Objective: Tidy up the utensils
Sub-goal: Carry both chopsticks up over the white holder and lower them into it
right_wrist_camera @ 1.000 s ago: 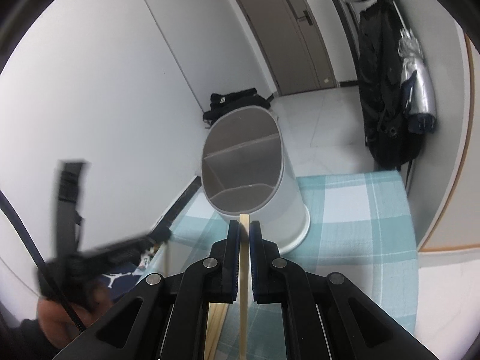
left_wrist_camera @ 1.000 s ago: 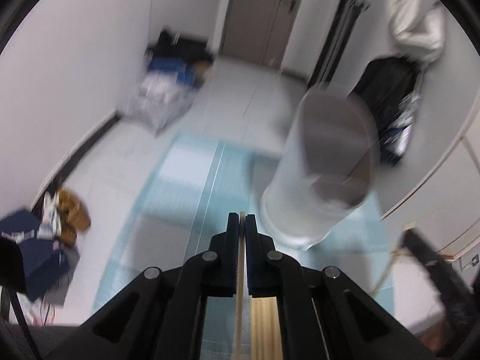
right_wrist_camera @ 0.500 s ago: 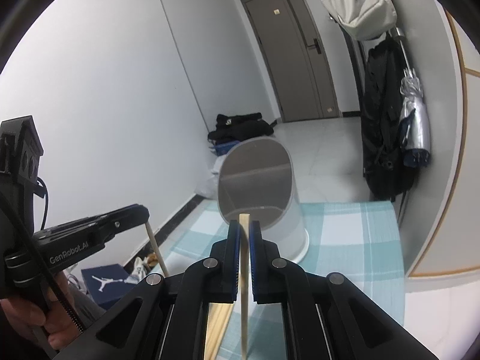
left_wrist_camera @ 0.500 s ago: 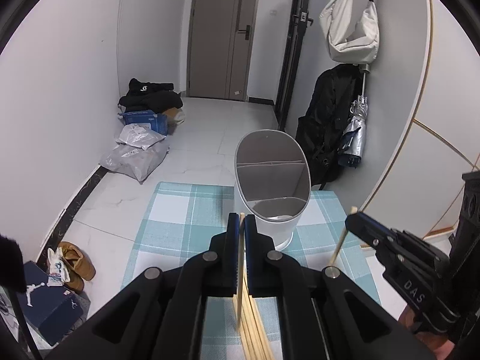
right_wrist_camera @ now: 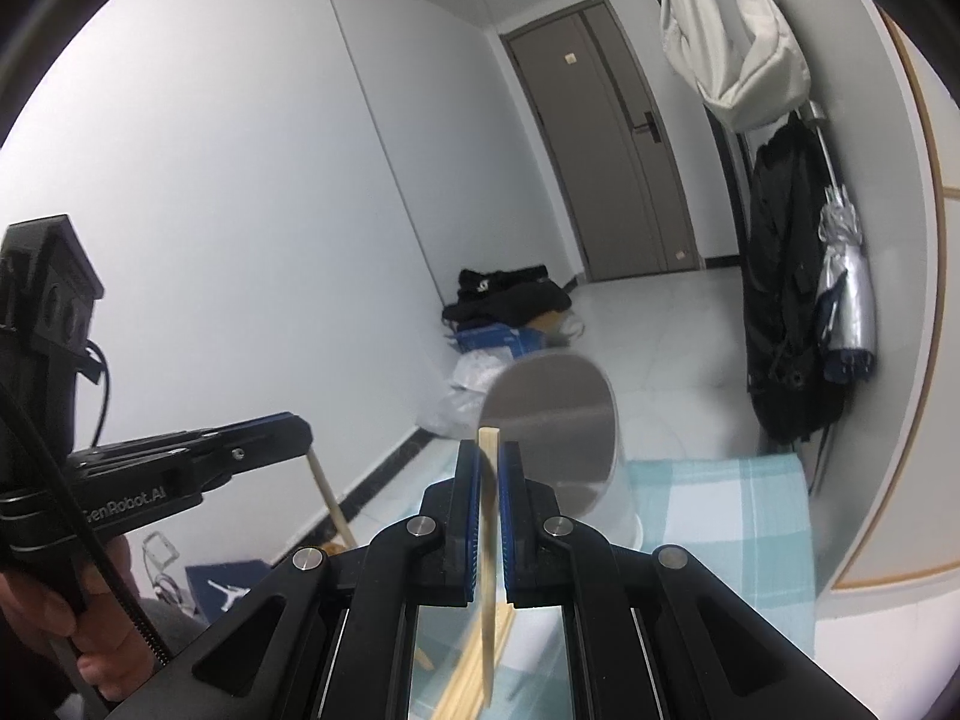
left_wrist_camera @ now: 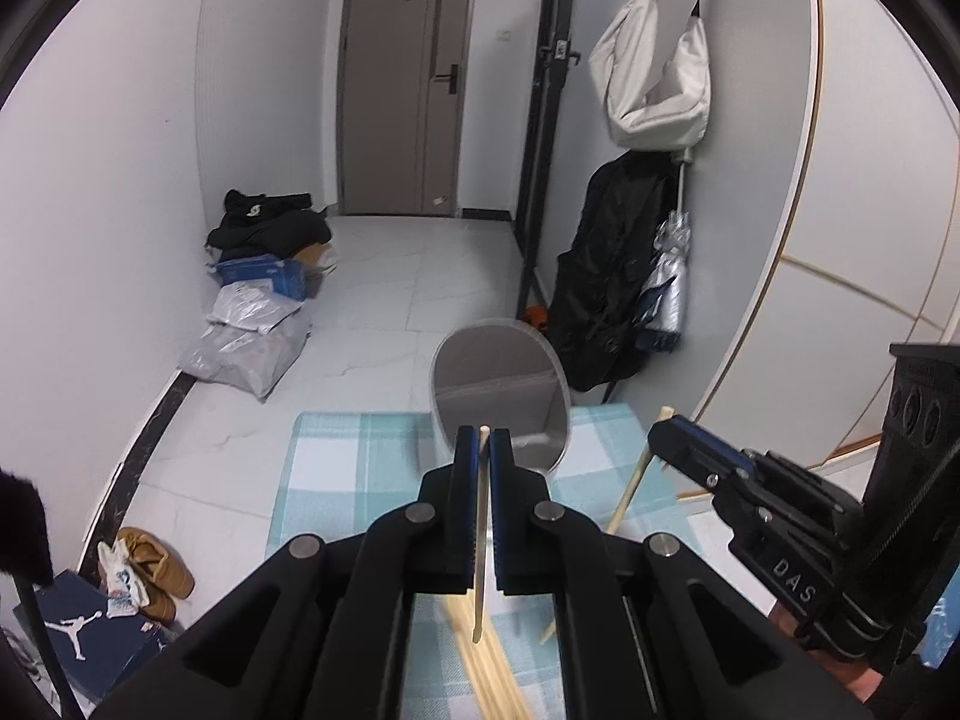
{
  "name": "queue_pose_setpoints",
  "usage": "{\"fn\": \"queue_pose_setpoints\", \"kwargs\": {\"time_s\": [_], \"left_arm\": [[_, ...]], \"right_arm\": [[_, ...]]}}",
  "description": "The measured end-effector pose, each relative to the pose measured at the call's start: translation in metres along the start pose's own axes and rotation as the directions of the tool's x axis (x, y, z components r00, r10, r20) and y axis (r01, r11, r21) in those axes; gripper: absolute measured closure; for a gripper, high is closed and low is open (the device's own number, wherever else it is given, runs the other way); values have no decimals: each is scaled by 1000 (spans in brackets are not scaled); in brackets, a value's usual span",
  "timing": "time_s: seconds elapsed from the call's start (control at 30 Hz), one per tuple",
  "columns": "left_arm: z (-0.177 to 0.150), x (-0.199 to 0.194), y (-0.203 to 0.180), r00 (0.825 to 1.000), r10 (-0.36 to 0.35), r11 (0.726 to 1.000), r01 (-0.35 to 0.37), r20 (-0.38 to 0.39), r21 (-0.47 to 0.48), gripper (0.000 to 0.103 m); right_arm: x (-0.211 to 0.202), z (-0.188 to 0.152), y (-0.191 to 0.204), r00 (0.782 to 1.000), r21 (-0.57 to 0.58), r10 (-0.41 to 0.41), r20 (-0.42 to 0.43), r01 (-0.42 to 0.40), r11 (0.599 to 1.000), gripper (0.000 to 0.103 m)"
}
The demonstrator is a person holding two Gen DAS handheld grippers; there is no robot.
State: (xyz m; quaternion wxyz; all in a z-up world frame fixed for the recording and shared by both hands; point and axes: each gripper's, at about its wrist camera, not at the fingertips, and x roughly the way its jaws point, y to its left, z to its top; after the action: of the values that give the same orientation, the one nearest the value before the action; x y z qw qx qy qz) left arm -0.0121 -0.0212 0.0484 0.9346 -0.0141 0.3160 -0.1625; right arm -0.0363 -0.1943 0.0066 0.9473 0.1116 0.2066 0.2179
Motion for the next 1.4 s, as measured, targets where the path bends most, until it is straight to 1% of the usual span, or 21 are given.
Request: {"fn": "queue_pose_setpoints", "kwargs": {"time_s": [0.17, 0.27, 0.3, 0.33, 0.4, 0.43, 0.57, 0.67, 0.73, 0.87, 0.93, 0.97, 1.03, 1.2, 1.27, 1.33, 1.4], "left_arm": [[38, -6, 0, 998, -50, 998, 51, 34, -26, 103], [64, -7, 2, 995, -72, 997, 75, 64, -34, 103], [75, -7, 3, 994, -72, 997, 75, 85, -34, 103], [82, -6, 5, 992, -77, 996, 81, 96, -40, 103], [97, -1, 10, 991, -88, 994, 95, 105, -61, 103], [102, 2, 13, 990, -87, 993, 94, 111, -67, 103], [120, 15, 22, 986, -89, 992, 100, 142, -76, 103], [128, 25, 27, 982, -93, 992, 104, 163, -65, 103], [129, 37, 30, 983, -89, 994, 98, 161, -51, 103], [124, 65, 38, 988, -99, 992, 107, 120, -62, 103], [118, 79, 43, 990, -108, 990, 114, 86, -77, 103], [120, 85, 44, 991, -103, 991, 109, 84, -77, 103], [114, 95, 44, 993, -101, 993, 105, 60, -62, 103], [106, 109, 48, 992, -125, 990, 126, 9, -65, 103], [105, 115, 48, 991, -135, 989, 133, -12, -70, 103], [102, 119, 49, 992, -126, 990, 123, -29, -73, 103], [101, 124, 47, 988, -144, 988, 141, -48, -66, 103]], "right_arm": [[-6, 29, -2, 999, -18, 16, 33, -15, 1000, 98], [-4, 55, -4, 998, -45, 17, 57, -15, 999, 98], [-3, 62, -4, 998, -56, 17, 64, -13, 998, 98], [0, 75, -4, 997, -72, 22, 74, -16, 997, 98], [5, 93, -5, 995, -92, 25, 93, -17, 996, 98], [10, 106, -5, 994, -107, 31, 104, -20, 994, 98], [30, 137, -7, 991, -143, 42, 130, -23, 989, 98], [47, 151, -7, 989, -175, 45, 142, -19, 984, 98], [62, 157, -8, 989, -199, 54, 138, -25, 980, 98], [94, 154, -7, 994, -263, 50, 99, -22, 964, 98], [107, 147, -6, 996, -299, 53, 76, -28, 954, 98], [111, 143, -7, 996, -314, 58, 65, -35, 949, 98], [120, 134, -6, 997, -351, 61, 42, -43, 935, 98], [131, 113, -19, 996, -373, 79, -32, -85, 924, 98], [131, 105, -24, 995, -376, 83, -54, -97, 922, 98], [132, 97, -27, 993, -383, 87, -79, -111, 917, 98], [131, 92, -27, 992, -390, 83, -91, -112, 914, 98]]}}
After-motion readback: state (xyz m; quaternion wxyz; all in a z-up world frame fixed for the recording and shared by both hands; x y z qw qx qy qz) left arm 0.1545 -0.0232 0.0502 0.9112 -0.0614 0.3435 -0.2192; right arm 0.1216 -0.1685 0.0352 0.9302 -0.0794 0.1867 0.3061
